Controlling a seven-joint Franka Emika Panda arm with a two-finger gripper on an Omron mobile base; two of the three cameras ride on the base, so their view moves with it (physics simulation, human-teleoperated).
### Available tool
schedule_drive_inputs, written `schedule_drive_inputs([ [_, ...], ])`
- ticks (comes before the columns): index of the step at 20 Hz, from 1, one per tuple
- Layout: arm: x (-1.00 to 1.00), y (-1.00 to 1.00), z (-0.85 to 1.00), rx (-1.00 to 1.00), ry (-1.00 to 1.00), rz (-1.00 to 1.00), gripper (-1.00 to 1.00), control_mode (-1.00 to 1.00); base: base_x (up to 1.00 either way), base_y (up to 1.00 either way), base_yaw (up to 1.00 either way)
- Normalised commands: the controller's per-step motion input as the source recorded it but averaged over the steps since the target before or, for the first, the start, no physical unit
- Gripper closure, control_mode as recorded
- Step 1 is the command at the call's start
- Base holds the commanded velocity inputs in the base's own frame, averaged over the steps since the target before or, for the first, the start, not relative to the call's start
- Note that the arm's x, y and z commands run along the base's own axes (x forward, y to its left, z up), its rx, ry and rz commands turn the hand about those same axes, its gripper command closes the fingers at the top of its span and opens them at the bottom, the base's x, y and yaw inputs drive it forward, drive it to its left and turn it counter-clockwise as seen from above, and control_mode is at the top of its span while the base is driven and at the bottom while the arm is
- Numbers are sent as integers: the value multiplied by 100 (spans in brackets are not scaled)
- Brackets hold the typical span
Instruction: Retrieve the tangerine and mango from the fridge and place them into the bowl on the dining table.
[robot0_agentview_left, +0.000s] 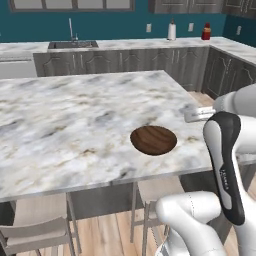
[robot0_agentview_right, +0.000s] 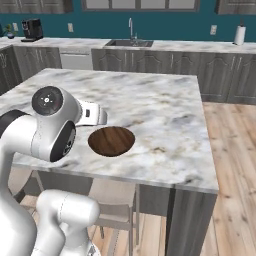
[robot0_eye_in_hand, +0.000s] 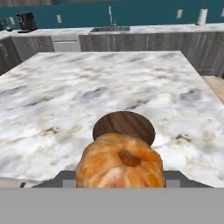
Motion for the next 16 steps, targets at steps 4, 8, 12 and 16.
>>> schedule_drive_inputs([
  [4, 0, 0, 0, 0, 0, 0, 100, 100, 85, 0, 2],
  [8, 0, 0, 0, 0, 0, 0, 100, 100, 43, 0, 1],
  [12, 36, 1, -9, 0, 2, 0, 100, -100, 11, 0, 0],
  [16, 60, 6, -24, 0, 13, 0, 100, -100, 0, 0, 0],
])
